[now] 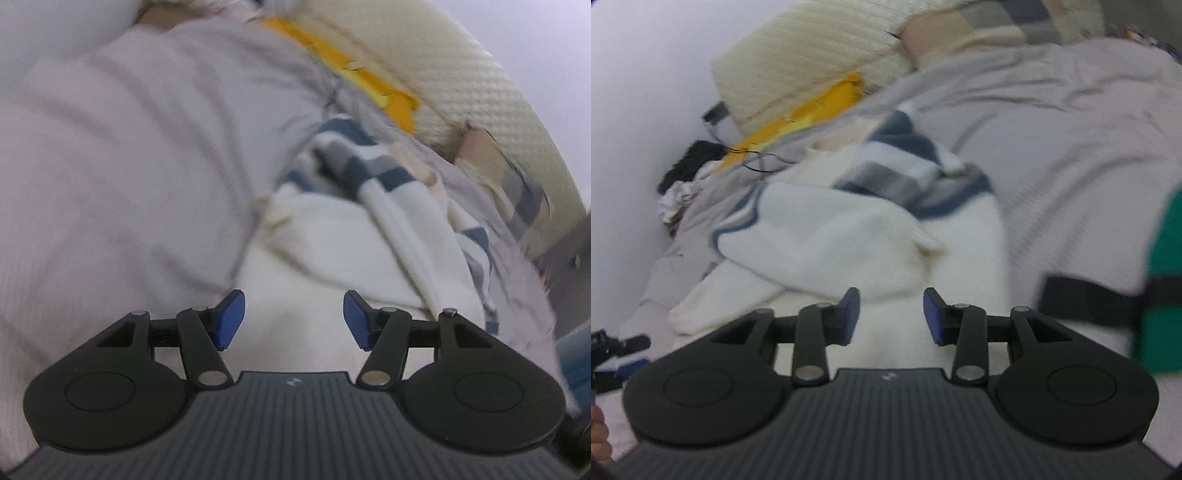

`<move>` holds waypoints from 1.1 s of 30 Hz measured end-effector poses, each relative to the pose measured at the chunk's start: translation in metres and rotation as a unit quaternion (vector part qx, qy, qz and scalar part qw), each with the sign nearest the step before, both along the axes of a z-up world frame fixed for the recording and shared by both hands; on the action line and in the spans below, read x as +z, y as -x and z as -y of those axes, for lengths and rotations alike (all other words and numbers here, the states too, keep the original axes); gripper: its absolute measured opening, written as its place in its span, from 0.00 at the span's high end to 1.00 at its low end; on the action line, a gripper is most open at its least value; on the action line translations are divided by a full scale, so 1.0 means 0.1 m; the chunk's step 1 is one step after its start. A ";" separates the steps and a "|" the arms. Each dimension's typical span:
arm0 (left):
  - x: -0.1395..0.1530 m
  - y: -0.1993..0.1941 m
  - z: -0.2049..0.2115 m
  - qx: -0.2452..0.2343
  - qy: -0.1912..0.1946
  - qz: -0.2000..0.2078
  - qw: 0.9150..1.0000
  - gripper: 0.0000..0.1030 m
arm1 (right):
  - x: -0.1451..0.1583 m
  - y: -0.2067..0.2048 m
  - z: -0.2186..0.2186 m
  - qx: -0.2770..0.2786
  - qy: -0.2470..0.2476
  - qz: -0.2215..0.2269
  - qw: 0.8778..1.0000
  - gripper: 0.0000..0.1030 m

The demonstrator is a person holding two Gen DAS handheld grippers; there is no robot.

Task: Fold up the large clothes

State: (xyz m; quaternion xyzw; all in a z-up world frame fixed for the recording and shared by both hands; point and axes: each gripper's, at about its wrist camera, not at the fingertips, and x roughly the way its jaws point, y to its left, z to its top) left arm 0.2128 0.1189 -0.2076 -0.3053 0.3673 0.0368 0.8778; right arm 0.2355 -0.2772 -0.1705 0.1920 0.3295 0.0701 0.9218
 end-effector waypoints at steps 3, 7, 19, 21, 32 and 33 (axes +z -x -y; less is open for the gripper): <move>-0.09 0.10 -0.12 0.024 0.039 -0.034 0.998 0.37 | -0.03 0.15 0.11 -0.020 -0.019 -0.028 0.999 0.47; -0.24 0.13 -0.17 0.032 0.074 -0.068 0.994 0.37 | -0.15 0.29 0.34 -0.068 -0.076 -0.065 0.993 0.36; -0.28 0.14 -0.05 -0.061 0.190 -0.012 0.980 0.37 | -0.58 0.38 0.78 -0.132 -0.298 -0.103 0.940 0.22; -0.26 0.15 -0.02 -0.077 0.205 0.002 0.976 0.37 | -0.61 0.36 0.72 -0.102 -0.335 -0.106 0.931 0.22; -0.61 -0.01 0.15 -0.065 0.196 -0.120 0.971 0.34 | -0.68 0.24 0.39 -0.042 -0.291 -0.160 0.942 0.24; -0.61 -0.03 0.19 -0.073 0.193 -0.124 0.971 0.34 | -0.68 0.23 0.34 -0.031 -0.286 -0.162 0.944 0.24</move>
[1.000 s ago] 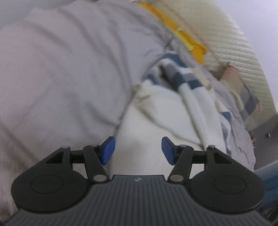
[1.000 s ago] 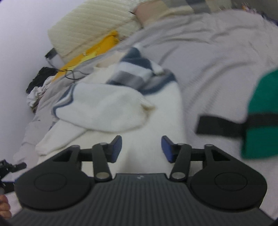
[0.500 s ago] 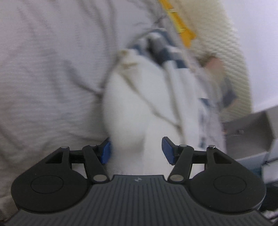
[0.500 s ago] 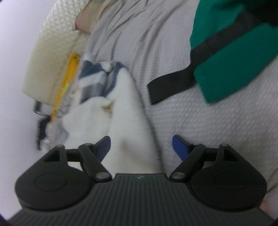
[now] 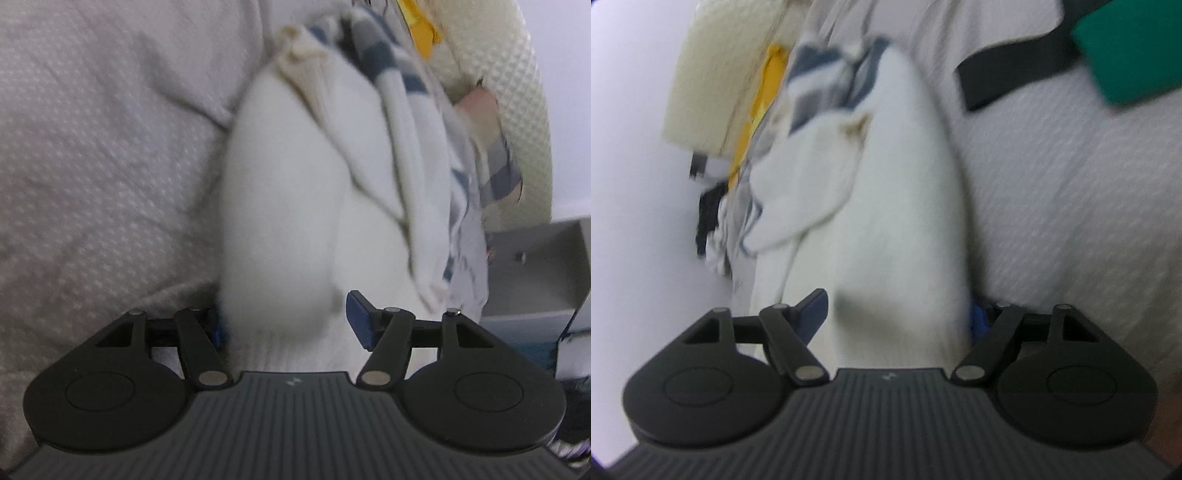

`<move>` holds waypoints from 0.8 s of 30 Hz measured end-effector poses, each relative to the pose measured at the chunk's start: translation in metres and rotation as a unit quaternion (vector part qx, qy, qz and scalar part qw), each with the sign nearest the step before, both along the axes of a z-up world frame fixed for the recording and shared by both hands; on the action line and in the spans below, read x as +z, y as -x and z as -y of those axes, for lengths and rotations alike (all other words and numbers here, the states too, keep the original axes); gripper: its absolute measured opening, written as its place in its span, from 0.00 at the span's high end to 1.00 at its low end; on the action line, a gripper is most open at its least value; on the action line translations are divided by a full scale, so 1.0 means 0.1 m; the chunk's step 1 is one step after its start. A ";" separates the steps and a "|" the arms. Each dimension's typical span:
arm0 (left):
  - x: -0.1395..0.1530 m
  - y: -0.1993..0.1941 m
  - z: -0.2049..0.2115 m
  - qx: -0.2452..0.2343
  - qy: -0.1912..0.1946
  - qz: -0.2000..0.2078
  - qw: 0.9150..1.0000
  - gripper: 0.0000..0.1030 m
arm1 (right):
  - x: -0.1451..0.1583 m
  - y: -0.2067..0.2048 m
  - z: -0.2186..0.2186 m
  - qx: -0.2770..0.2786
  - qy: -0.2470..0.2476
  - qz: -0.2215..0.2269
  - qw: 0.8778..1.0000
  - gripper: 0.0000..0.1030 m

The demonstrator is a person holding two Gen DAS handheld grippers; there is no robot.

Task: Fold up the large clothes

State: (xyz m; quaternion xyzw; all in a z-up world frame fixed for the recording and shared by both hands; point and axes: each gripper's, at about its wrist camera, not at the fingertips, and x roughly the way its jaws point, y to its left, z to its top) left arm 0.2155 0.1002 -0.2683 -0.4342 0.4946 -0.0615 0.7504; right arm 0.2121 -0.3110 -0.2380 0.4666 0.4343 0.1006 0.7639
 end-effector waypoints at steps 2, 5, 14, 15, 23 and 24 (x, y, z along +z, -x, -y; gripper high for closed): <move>0.01 0.01 0.01 0.001 -0.002 0.007 1.000 0.36 | 0.03 0.00 -0.04 0.004 -0.012 0.017 1.000 0.26; 0.04 0.01 0.04 0.004 -0.004 0.019 1.000 0.43 | 0.06 0.05 -0.14 0.025 -0.067 0.052 0.996 0.43; 0.27 0.24 -0.14 0.035 0.010 0.085 0.996 0.81 | -0.01 0.13 -0.24 -0.003 -0.010 0.024 1.000 0.83; 0.32 0.26 -0.16 0.038 0.016 0.094 0.995 0.82 | 0.04 0.16 -0.20 -0.010 -0.013 0.036 0.999 0.83; 0.79 0.48 -0.29 0.018 0.053 0.160 0.986 0.84 | 0.48 0.50 0.05 -0.029 -0.110 0.146 0.983 0.86; 0.87 0.51 -0.28 0.006 0.046 0.173 0.984 0.84 | 0.51 0.53 0.06 -0.030 -0.117 0.154 0.981 0.86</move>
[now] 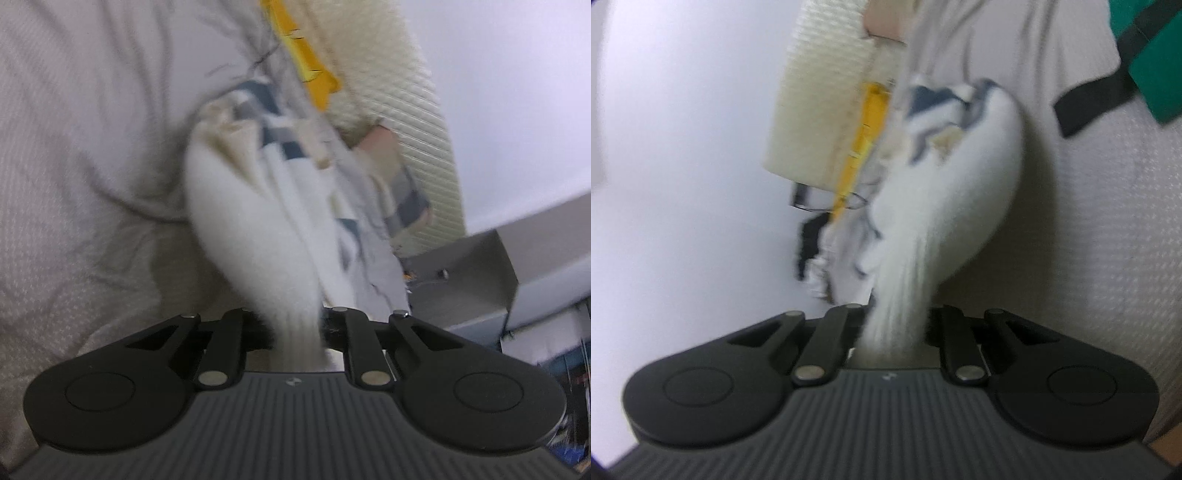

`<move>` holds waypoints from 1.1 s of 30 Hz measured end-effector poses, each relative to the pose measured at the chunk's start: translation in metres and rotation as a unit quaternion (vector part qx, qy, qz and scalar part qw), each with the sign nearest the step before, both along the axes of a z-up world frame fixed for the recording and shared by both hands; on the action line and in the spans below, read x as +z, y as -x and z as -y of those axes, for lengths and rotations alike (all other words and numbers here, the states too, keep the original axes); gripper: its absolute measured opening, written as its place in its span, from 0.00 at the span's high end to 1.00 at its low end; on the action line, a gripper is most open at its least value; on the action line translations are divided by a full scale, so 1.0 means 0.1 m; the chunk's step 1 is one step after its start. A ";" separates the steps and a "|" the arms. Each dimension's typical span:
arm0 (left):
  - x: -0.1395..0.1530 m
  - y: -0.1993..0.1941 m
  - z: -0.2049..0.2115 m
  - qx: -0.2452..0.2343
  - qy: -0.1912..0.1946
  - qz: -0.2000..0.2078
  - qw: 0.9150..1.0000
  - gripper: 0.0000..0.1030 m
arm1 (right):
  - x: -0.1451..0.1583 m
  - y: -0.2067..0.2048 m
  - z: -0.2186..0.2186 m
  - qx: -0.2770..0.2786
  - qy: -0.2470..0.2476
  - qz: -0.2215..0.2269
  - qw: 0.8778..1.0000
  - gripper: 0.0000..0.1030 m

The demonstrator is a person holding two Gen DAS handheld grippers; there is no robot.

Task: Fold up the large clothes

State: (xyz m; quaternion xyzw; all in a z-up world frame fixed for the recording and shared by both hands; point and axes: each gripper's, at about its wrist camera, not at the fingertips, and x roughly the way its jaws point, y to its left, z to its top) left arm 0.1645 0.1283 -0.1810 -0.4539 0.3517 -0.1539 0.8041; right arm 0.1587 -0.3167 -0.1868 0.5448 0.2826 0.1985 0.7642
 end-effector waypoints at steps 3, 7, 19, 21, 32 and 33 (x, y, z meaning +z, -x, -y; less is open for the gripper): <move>0.21 0.08 0.01 -0.018 -0.015 0.016 1.000 0.84 | 0.17 0.12 0.02 0.003 -0.002 0.023 1.000 0.86; 0.49 0.26 -0.04 -0.035 -0.004 0.041 0.999 0.84 | 0.40 0.34 0.07 0.014 -0.006 0.057 0.998 0.86; 1.27 1.37 0.07 -0.069 -0.025 0.112 0.991 0.84 | 0.99 1.26 0.17 0.024 -0.011 0.132 0.991 0.85; 1.30 1.58 0.05 -0.068 -0.008 0.113 0.991 0.84 | 1.05 1.46 0.19 0.019 -0.006 0.133 0.991 0.85; 1.31 1.28 0.11 -0.044 -0.005 0.119 0.992 0.84 | 1.24 1.11 0.23 0.017 0.016 0.104 0.994 0.84; 1.34 1.15 0.14 -0.039 -0.008 0.121 0.992 0.84 | 1.26 0.96 0.24 0.013 0.011 0.099 0.995 0.83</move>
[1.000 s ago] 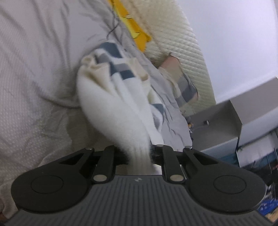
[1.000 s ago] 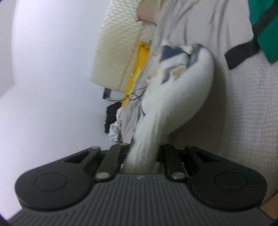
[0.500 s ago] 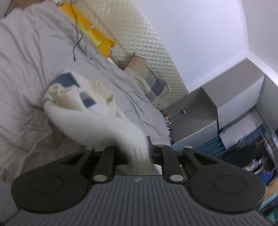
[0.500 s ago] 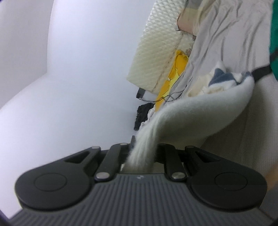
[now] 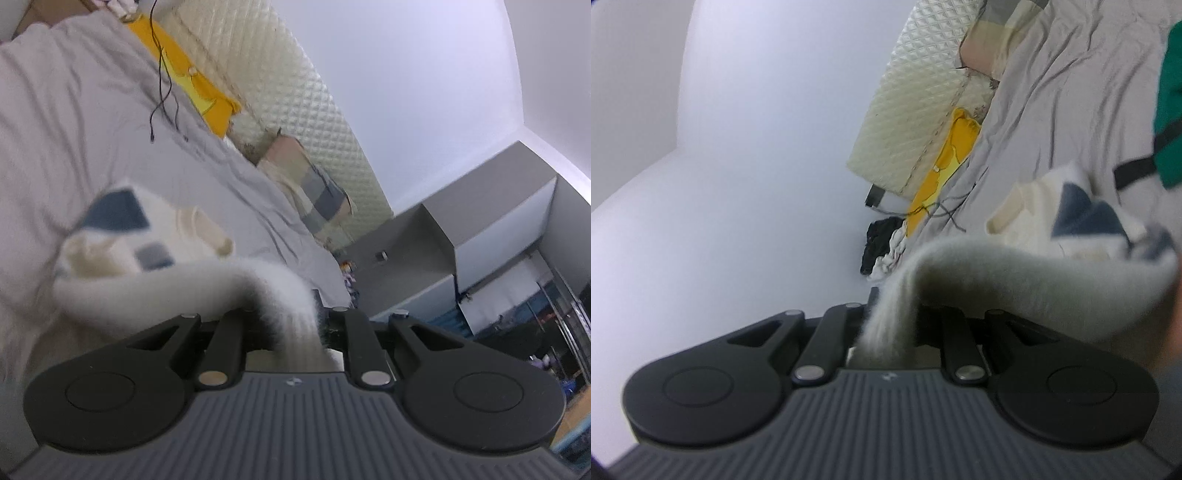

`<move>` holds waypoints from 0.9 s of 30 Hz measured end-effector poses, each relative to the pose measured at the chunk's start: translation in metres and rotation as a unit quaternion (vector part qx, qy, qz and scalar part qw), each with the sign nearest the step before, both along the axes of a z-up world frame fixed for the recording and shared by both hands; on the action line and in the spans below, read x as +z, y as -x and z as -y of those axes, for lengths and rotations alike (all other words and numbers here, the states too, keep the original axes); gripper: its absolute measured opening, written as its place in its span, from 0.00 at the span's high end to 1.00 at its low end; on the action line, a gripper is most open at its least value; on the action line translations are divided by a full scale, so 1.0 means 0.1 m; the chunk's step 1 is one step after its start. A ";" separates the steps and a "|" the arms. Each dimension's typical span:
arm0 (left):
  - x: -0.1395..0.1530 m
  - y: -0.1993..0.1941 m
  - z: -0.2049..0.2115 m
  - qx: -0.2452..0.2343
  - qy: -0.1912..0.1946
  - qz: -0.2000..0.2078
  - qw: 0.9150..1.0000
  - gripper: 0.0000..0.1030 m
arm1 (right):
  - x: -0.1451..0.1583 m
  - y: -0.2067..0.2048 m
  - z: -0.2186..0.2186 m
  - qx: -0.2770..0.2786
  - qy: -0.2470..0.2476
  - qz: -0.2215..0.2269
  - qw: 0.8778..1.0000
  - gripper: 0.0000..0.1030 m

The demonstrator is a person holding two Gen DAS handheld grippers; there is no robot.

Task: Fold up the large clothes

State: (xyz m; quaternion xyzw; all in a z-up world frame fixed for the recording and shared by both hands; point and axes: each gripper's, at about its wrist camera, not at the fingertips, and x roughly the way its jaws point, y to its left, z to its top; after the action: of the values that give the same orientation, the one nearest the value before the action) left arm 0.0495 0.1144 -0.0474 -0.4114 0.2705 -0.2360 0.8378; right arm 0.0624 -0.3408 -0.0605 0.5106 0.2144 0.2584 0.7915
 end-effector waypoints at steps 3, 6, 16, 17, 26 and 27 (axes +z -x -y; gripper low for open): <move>0.14 -0.47 0.13 0.011 -0.028 0.016 0.999 0.84 | 0.06 -0.44 0.04 -0.010 -0.018 -0.015 1.000 0.83; 0.17 -0.98 0.22 0.021 -0.034 0.013 0.999 0.84 | 0.01 -0.89 0.03 -0.020 -0.034 -0.036 0.999 0.83; -0.54 -2.61 0.40 0.056 -0.041 -0.040 0.997 0.84 | -0.75 -2.18 -0.11 -0.031 -0.013 -0.099 0.994 0.83; -0.65 -2.74 0.40 0.055 -0.044 -0.044 0.997 0.84 | -0.83 -2.25 -0.12 -0.030 -0.010 -0.103 0.994 0.83; -1.43 -3.65 0.30 0.065 -0.047 -0.047 0.996 0.84 | -1.36 -3.05 -0.24 -0.017 0.015 -0.111 0.994 0.82; -1.51 -3.73 0.30 0.062 -0.053 -0.048 0.995 0.84 | -1.44 -3.11 -0.25 -0.016 0.019 -0.116 0.993 0.82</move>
State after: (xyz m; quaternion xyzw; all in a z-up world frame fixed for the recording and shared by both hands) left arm 0.4223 0.0849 -0.1987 -0.3931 0.2967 -0.1485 0.8575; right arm 0.3732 -0.3163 -0.2045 0.5255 0.3013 0.1804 0.7750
